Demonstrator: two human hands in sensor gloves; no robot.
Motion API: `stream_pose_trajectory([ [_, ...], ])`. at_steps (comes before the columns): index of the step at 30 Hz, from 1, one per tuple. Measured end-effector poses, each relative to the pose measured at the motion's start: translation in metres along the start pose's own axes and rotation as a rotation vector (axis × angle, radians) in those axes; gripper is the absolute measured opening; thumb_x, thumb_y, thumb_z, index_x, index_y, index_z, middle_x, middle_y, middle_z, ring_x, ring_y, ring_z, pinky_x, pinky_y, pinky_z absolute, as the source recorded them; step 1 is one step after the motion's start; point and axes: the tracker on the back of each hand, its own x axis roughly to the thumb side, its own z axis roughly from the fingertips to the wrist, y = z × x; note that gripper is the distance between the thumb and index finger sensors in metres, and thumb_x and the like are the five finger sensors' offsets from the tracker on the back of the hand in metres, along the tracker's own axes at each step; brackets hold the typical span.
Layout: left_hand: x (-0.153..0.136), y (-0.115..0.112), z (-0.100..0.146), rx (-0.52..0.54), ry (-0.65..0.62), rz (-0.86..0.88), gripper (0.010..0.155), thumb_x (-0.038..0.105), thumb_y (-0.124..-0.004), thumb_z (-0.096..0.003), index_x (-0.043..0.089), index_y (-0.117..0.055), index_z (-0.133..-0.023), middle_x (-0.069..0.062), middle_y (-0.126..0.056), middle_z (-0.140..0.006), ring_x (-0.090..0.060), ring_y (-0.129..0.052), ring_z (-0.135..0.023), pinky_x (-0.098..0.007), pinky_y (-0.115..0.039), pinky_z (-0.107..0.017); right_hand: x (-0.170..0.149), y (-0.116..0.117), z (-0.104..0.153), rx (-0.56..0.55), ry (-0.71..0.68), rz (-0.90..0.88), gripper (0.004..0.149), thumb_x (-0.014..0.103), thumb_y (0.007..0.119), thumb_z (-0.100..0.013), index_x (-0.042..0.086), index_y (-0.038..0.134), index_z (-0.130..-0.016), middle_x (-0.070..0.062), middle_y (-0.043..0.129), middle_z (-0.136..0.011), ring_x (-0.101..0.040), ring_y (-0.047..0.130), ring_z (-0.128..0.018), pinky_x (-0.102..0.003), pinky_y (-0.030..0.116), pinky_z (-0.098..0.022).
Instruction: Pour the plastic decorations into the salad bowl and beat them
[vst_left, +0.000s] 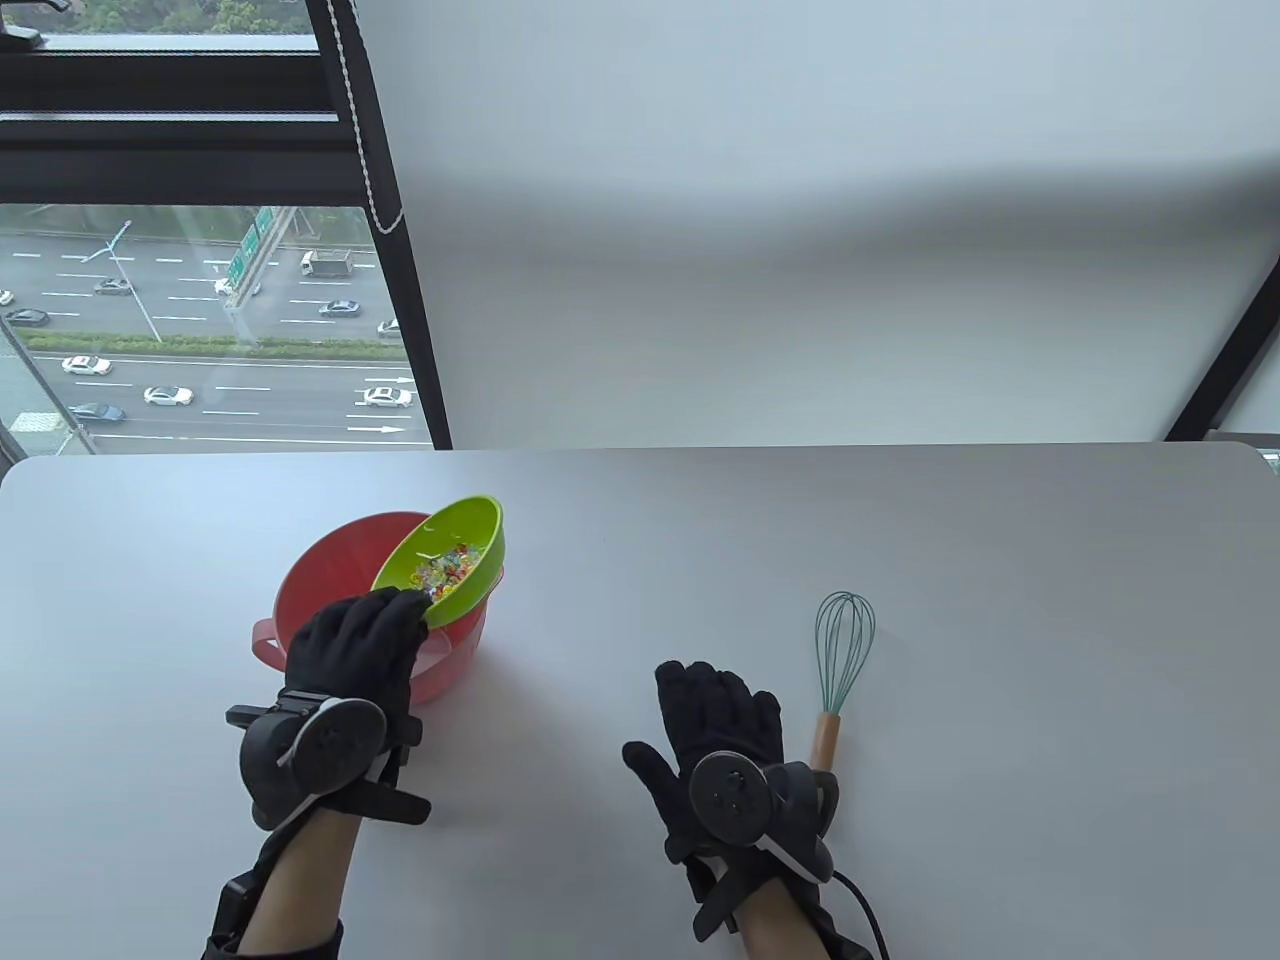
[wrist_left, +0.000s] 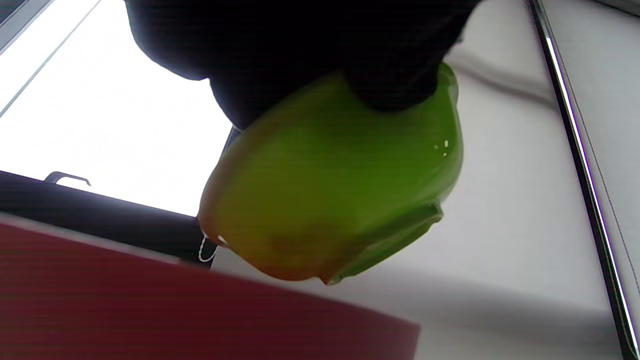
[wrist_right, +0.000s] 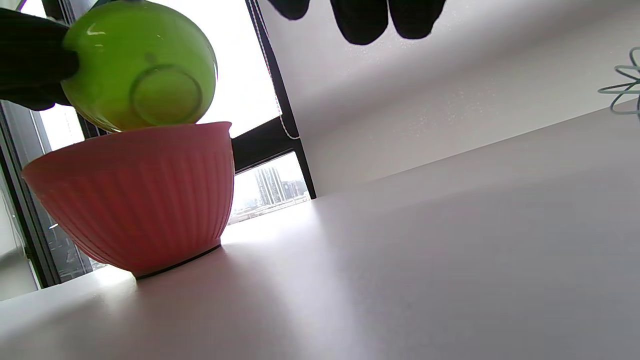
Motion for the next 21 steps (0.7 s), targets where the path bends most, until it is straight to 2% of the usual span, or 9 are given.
stream_pose_trajectory([
  [5,-0.026,-0.009,0.002,-0.039,0.188,0.255,0.042,0.037,-0.082,-0.0495,0.026,-0.091,-0.089,0.001,-0.093,-0.084,-0.025,-0.098,-0.073,-0.048,-0.077,-0.062,0.001,0.001,0.0,0.009,0.0,-0.006,0.079,0.075,0.047,-0.053,0.033,0.03,-0.117,-0.005,0.042,-0.121,-0.038,0.047,-0.106,-0.062,0.033,-0.077],
  [11,-0.048,-0.014,0.011,-0.012,0.359,0.515,0.042,0.037,-0.082,-0.05,0.022,-0.091,-0.088,-0.001,-0.094,-0.081,-0.025,-0.1,-0.068,-0.047,-0.079,-0.059,0.001,0.002,0.0,0.019,0.0,-0.012,0.079,0.074,0.047,-0.053,0.032,0.031,-0.117,-0.005,0.044,-0.12,-0.038,0.048,-0.106,-0.062,0.034,-0.077],
  [16,-0.059,-0.013,0.016,0.022,0.411,0.658,0.042,0.037,-0.082,-0.0507,0.019,-0.091,-0.088,-0.002,-0.095,-0.078,-0.025,-0.102,-0.065,-0.046,-0.081,-0.057,0.002,0.002,0.0,0.028,0.0,-0.014,0.078,0.074,0.047,-0.053,0.032,0.032,-0.117,-0.005,0.045,-0.12,-0.038,0.048,-0.106,-0.062,0.035,-0.077],
  [21,-0.06,-0.005,0.017,0.07,0.392,0.693,0.043,0.038,-0.081,-0.0512,0.018,-0.091,-0.088,-0.003,-0.097,-0.076,-0.023,-0.105,-0.062,-0.044,-0.084,-0.054,0.002,0.003,-0.001,0.039,0.0,-0.015,0.078,0.074,0.047,-0.053,0.032,0.032,-0.117,-0.005,0.046,-0.12,-0.038,0.049,-0.106,-0.062,0.035,-0.077],
])
